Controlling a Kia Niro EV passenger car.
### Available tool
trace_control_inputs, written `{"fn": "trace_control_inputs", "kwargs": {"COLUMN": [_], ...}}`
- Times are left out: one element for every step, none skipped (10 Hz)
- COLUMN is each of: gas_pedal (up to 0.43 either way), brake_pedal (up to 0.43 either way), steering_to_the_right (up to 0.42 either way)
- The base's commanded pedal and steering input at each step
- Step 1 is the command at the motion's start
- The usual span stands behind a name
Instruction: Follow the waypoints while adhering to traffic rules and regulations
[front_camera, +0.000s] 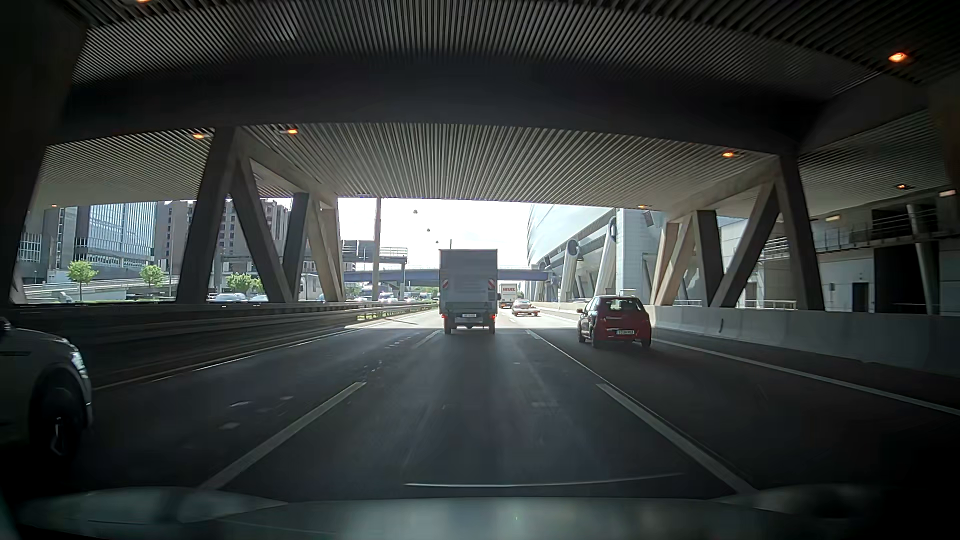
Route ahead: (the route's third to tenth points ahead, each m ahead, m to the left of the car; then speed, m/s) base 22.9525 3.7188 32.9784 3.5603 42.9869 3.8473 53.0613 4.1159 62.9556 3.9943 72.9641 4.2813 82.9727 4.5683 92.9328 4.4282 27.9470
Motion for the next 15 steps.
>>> {"fn": "trace_control_inputs", "kwargs": {"gas_pedal": [0.0,0.0,0.0,0.0,0.0,0.0,0.0,0.0,0.0,0.0,0.0,0.0,0.0,0.0,0.0], "brake_pedal": [0.22,0.22,0.22,0.201,0.159,0.134,0.116,0.073,0.018,0.018,0.018,0.024,0.055,0.079,0.091], "steering_to_the_right": [0.001,0.001,0.001,0.001,0.001,0.001,0.001,0.001,0.001,0.001,0.001,0.001,0.001,0.001,0.0]}}
